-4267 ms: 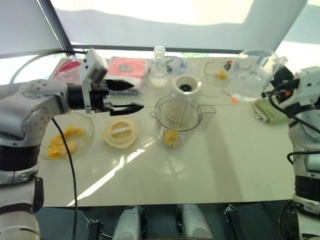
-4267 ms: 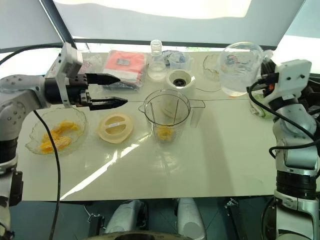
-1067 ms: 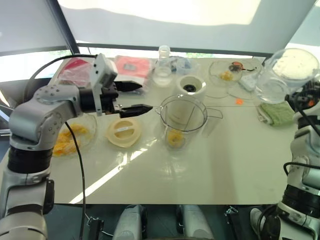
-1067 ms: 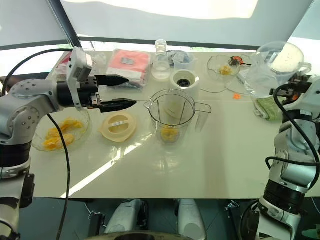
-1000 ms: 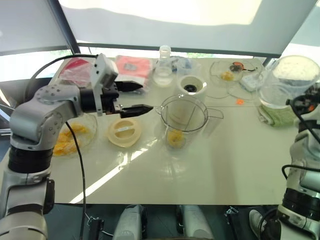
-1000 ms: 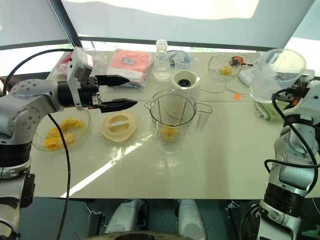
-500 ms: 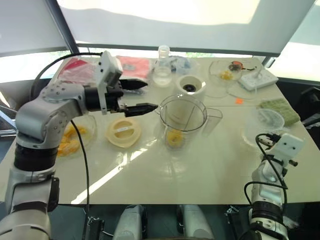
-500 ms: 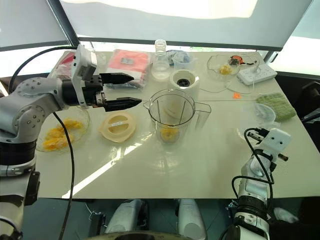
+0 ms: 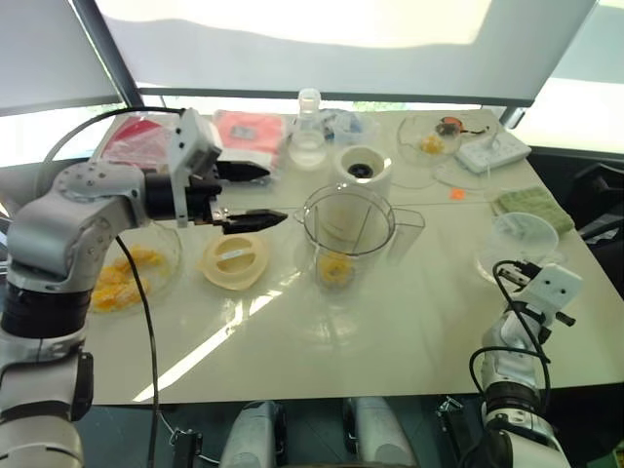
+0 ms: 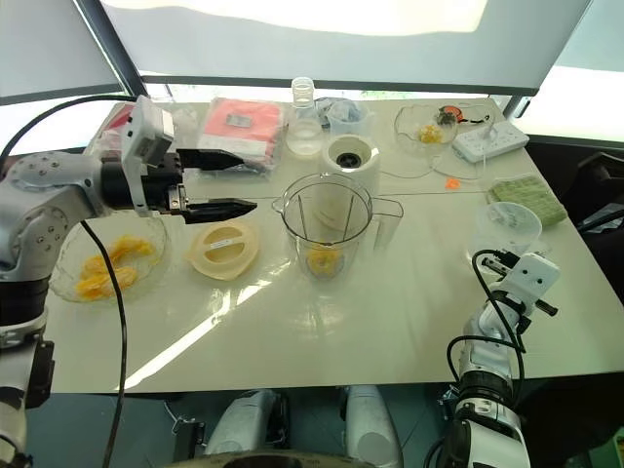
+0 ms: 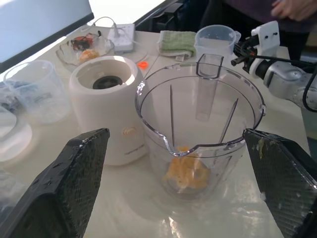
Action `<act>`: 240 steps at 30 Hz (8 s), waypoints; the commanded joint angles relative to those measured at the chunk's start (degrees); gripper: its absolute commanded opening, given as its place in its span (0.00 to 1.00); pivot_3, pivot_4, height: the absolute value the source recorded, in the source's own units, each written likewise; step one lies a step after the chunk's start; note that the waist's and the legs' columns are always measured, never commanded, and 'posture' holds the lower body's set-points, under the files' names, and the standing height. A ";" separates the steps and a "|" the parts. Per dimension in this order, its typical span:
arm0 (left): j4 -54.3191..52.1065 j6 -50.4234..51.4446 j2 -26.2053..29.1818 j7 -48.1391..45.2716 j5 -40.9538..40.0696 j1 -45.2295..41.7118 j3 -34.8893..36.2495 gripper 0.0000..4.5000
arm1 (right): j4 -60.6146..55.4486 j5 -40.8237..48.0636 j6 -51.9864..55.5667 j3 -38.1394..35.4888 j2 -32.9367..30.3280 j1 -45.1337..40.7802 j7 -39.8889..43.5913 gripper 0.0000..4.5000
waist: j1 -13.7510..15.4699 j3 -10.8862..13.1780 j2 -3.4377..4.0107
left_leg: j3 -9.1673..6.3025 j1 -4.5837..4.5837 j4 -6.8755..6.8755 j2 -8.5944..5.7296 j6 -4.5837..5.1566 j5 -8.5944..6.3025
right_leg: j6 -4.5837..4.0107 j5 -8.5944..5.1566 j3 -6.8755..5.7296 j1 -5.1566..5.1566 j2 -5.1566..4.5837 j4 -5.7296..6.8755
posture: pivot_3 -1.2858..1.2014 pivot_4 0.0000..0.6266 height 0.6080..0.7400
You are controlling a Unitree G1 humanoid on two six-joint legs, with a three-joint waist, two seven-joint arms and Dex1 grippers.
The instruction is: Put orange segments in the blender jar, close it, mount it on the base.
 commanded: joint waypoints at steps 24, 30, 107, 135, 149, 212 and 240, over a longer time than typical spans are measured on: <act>2.67 -3.51 -1.11 -2.44 2.70 -1.19 -1.08 1.00 | -17.06 0.32 2.73 5.01 4.38 11.71 -0.36 0.75 | 0.15 -0.01 0.00 | -0.03 -0.01 0.00 0.04 0.00 0.00 | 0.07 0.04 0.00 0.00 -0.01 0.00 | 0.52 0.24 1.00; 5.02 -4.79 -2.73 -3.19 3.83 -2.06 -2.84 1.00 | -22.42 -0.10 5.11 6.42 4.83 14.36 0.81 0.75 | 0.11 -0.01 0.00 | -0.02 0.01 0.00 0.04 0.00 0.00 | -0.09 -0.05 0.00 0.00 -0.01 0.02 | 0.52 0.24 1.00; 49.17 -38.00 -4.29 -15.48 30.30 -15.03 -13.59 1.00 | -78.41 49.52 37.67 -17.84 -14.24 63.80 44.12 0.75 | 3.08 -0.07 -0.40 | -0.04 -0.05 0.12 0.07 0.04 -0.03 | -0.16 -0.08 -0.14 0.08 -0.08 -0.22 | 0.52 0.24 1.00; 85.76 -53.06 -22.26 -7.49 58.06 -25.07 -26.78 0.72 | -89.48 79.01 53.81 -38.09 -37.45 55.04 45.59 0.76 | 3.49 -0.08 -1.13 | -0.21 -0.16 0.11 -0.03 0.28 -0.17 | -0.02 -0.09 -0.22 0.17 -0.15 -0.32 | 0.52 0.24 1.00; 81.80 -56.53 -16.45 -15.67 54.09 -27.03 -21.15 0.05 | -87.48 73.86 56.32 -30.70 -34.97 52.57 47.56 0.76 | 3.03 -0.21 -1.16 | -0.19 -0.02 0.11 0.12 0.28 -0.17 | -0.14 -0.05 -0.22 0.17 -0.02 -0.20 | 0.52 0.24 1.00; 60.91 -34.84 -32.00 -33.24 22.67 -51.01 -52.80 0.05 | -87.50 44.02 63.91 8.43 -23.70 36.29 39.89 0.76 | 3.36 -0.17 -1.14 | -0.44 -0.30 0.20 -0.07 0.38 -0.22 | -0.04 -0.17 -0.22 0.01 0.03 -0.18 | 0.52 0.24 1.00; 67.43 -34.67 -39.68 -33.23 38.85 -45.25 -38.49 0.05 | -60.39 8.44 42.88 24.51 -4.30 20.41 29.17 0.76 | 3.30 -0.47 -0.83 | -0.55 -0.19 0.47 -0.06 0.39 -0.22 | -0.05 -0.16 -0.27 0.30 0.06 -0.16 | 0.52 0.24 1.00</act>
